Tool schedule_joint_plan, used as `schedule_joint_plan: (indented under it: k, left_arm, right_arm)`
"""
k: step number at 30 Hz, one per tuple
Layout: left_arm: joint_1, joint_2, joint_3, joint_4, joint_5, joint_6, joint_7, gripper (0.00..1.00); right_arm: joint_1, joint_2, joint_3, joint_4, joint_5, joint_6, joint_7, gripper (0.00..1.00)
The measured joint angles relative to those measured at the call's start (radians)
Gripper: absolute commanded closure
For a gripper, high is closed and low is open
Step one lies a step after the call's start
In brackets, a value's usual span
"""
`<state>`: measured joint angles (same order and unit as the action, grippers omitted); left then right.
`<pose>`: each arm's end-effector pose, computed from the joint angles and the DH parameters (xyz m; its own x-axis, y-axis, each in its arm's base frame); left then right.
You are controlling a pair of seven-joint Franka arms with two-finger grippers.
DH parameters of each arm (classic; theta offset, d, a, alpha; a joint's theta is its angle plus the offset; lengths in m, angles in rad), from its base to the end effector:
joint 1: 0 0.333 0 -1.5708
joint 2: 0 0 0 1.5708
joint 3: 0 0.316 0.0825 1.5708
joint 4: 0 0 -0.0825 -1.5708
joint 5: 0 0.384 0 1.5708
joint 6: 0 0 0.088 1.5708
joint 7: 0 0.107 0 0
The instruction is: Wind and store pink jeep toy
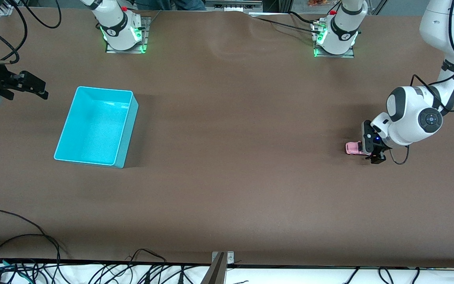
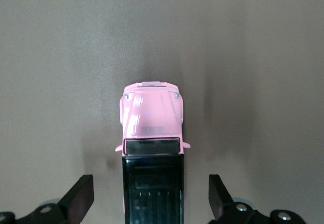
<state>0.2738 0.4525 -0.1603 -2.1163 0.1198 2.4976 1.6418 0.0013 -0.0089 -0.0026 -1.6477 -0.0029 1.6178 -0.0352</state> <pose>0.5672 0.0632 0.1934 -0.0417 -0.9991 0.0086 -0.9972 0.0422 0.0619 0.5541 -0.0010 0.5971 0.9992 0.0340 -0.0211 0.0341 -0.9994 0.0021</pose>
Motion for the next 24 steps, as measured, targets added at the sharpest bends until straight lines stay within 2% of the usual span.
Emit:
schedule_joint_plan:
  k: [2, 4, 5, 8, 10, 12, 24]
  left_arm:
    - [0.0, 0.006, -0.001, 0.0, 0.0, 0.003, 0.001, 0.13]
    - [0.0, 0.01, -0.001, 0.0, 0.0, 0.004, 0.004, 0.41]
    - [0.0, 0.011, -0.001, 0.0, 0.0, 0.004, 0.006, 0.49]
    - [0.0, 0.014, -0.001, 0.0, 0.0, 0.005, 0.017, 0.67]
    - [0.0, 0.014, -0.001, 0.0, 0.0, 0.005, 0.022, 0.84]
    - [0.0, 0.014, -0.001, 0.0, 0.0, 0.005, 0.026, 0.96]
    - [-0.001, 0.014, -0.007, 0.001, 0.0, 0.004, 0.033, 0.98]
  right_arm:
    - [0.0, 0.0, 0.0, 0.0, 0.0, 0.0, 0.0, 0.0]
    - [0.0, 0.0, 0.0, 0.0, 0.0, 0.0, 0.0, 0.0]
    - [0.0, 0.0, 0.0, 0.0, 0.0, 0.0, 0.0, 0.0]
    - [0.0, 0.0, 0.0, 0.0, 0.0, 0.0, 0.0, 0.0]
    - [0.0, 0.0, 0.0, 0.0, 0.0, 0.0, 0.0, 0.0]
    - [0.0, 0.0, 0.0, 0.0, 0.0, 0.0, 0.0, 0.0]
    - [0.0, 0.0, 0.0, 0.0, 0.0, 0.0, 0.0, 0.0]
